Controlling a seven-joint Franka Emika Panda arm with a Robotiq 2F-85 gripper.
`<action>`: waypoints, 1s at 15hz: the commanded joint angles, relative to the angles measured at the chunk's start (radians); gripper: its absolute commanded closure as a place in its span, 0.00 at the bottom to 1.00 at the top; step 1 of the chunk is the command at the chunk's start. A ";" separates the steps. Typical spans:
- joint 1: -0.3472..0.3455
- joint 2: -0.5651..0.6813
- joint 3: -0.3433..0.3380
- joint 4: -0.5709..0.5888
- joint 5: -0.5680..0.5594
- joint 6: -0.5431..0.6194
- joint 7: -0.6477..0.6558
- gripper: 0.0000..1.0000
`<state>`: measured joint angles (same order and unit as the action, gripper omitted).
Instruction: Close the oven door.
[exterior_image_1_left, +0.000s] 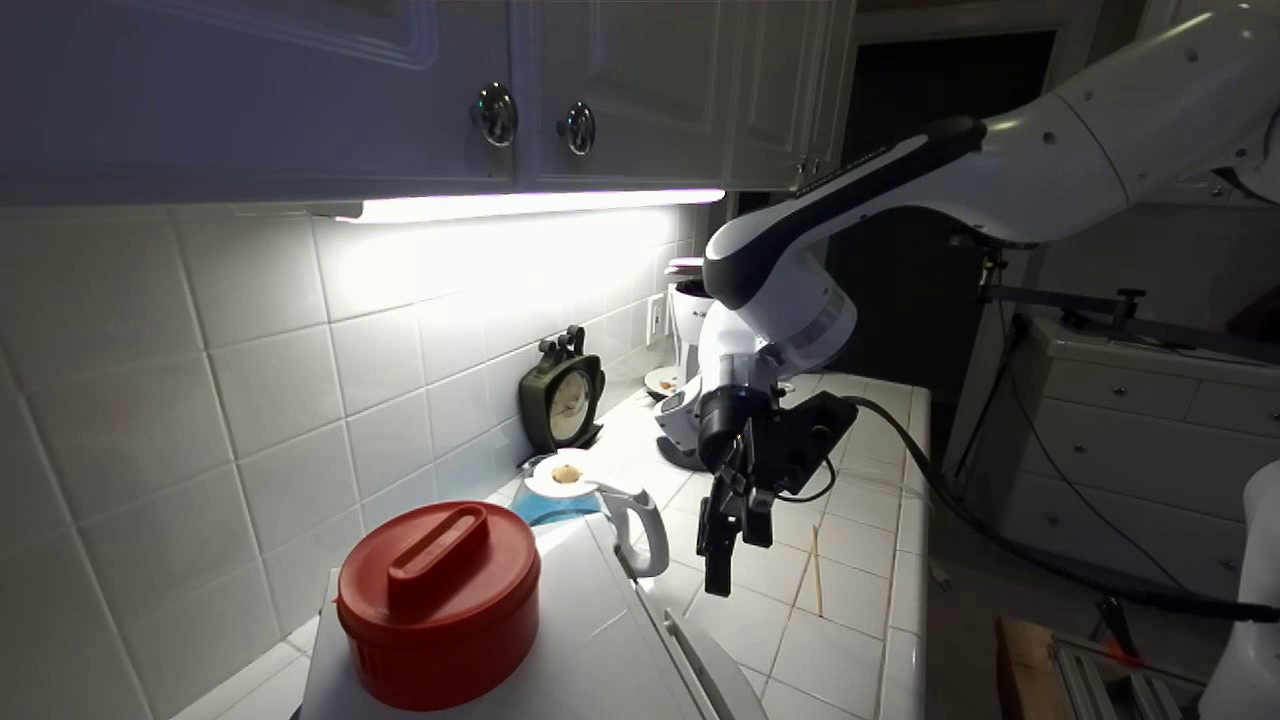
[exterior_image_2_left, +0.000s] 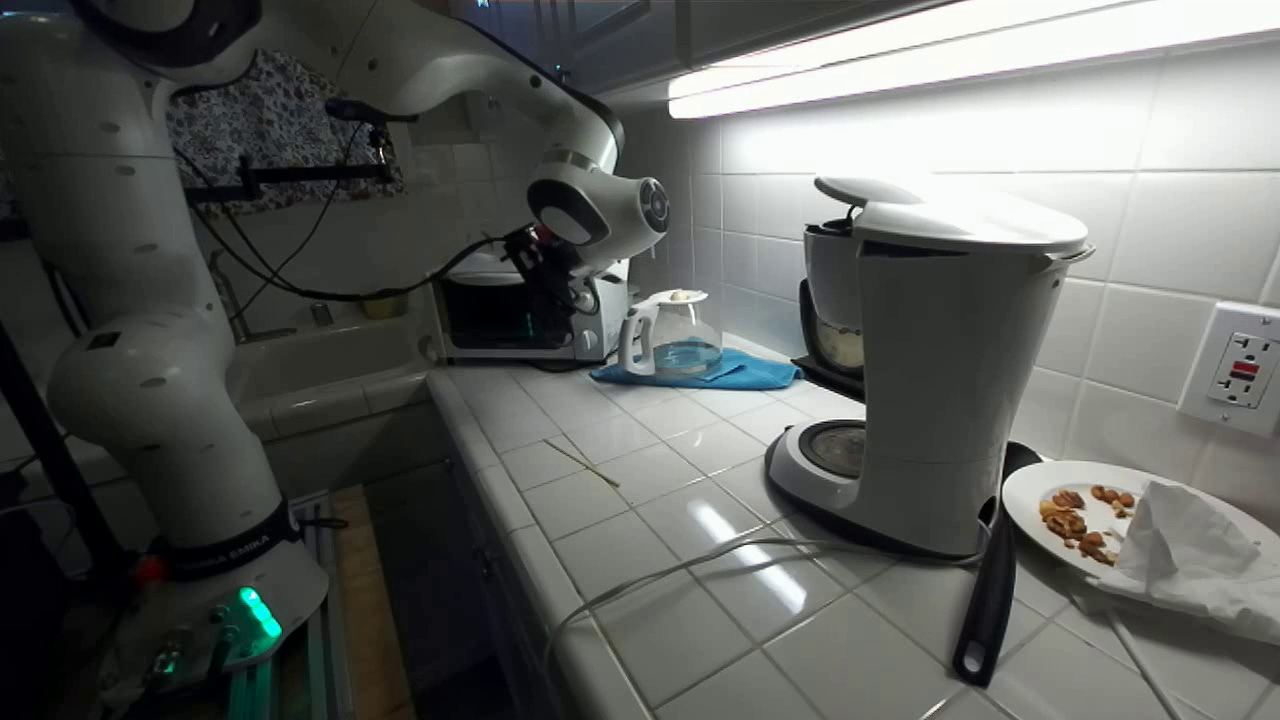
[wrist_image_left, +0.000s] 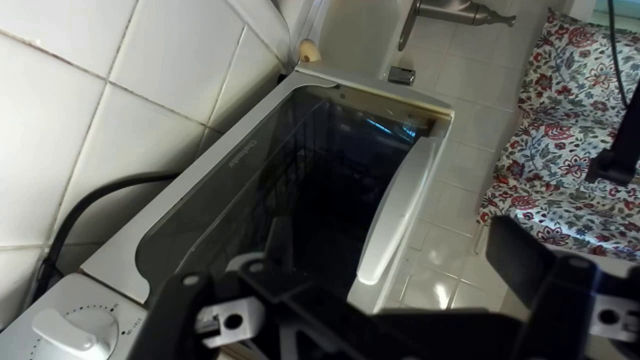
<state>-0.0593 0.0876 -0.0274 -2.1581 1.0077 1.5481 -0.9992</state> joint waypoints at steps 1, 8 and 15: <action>0.014 -0.058 -0.001 -0.036 0.004 0.065 0.066 0.00; 0.034 -0.171 0.009 -0.078 -0.126 0.240 0.315 0.00; 0.061 -0.304 0.033 -0.151 -0.231 0.389 0.399 0.00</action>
<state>-0.0145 -0.1314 -0.0020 -2.2424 0.8074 1.8740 -0.6146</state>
